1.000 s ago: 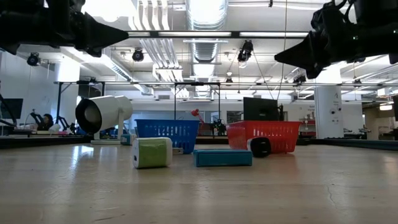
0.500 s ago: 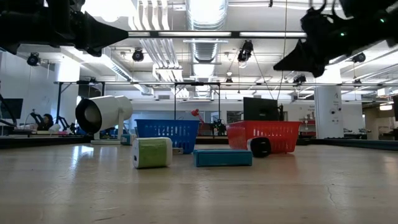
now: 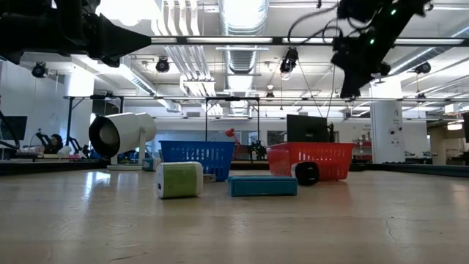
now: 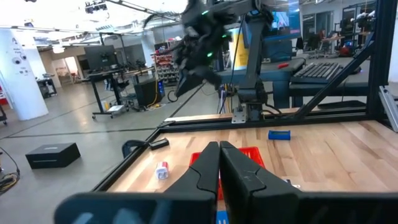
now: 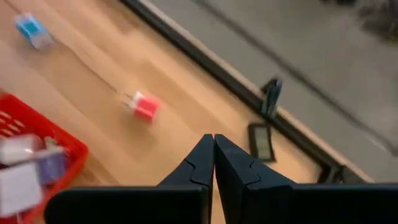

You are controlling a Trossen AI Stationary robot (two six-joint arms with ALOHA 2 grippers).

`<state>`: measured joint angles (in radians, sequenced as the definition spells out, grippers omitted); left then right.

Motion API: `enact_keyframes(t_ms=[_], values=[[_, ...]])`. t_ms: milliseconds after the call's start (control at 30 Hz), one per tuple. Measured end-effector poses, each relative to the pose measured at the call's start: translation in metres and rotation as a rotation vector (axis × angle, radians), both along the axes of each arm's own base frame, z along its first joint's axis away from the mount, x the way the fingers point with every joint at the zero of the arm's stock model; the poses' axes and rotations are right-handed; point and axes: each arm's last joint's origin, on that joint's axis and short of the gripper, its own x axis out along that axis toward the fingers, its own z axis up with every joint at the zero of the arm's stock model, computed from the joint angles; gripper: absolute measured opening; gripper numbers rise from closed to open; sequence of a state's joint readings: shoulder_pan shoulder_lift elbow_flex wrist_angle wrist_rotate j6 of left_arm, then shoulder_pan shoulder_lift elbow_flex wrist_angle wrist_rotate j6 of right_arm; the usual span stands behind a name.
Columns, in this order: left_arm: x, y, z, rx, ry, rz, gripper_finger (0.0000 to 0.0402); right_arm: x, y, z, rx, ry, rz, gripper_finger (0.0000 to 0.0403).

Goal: Pick & Place Office items
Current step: Put the black digital clock into the blue bin

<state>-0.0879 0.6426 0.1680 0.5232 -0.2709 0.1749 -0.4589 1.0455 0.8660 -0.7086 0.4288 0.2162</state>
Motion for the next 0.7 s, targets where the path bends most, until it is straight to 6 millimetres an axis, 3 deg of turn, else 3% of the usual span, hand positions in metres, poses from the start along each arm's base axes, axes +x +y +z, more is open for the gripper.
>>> enact_keyframes(t_ms=[300, 500, 700], values=[[0.000, 0.000, 0.000, 0.000, 0.000, -0.002, 0.0019, -0.015, -0.084, -0.026, 0.195, 0.131, -0.110, 0.0027], [0.000, 0.000, -0.001, 0.001, 0.002, -0.002, 0.0017, -0.023, -0.126, -0.046, 0.388, 0.185, -0.131, 0.0103], [0.000, 0.000, -0.004, 0.001, 0.015, -0.001, 0.0020, -0.011, -0.151, -0.073, 0.514, 0.287, -0.124, 0.0188]])
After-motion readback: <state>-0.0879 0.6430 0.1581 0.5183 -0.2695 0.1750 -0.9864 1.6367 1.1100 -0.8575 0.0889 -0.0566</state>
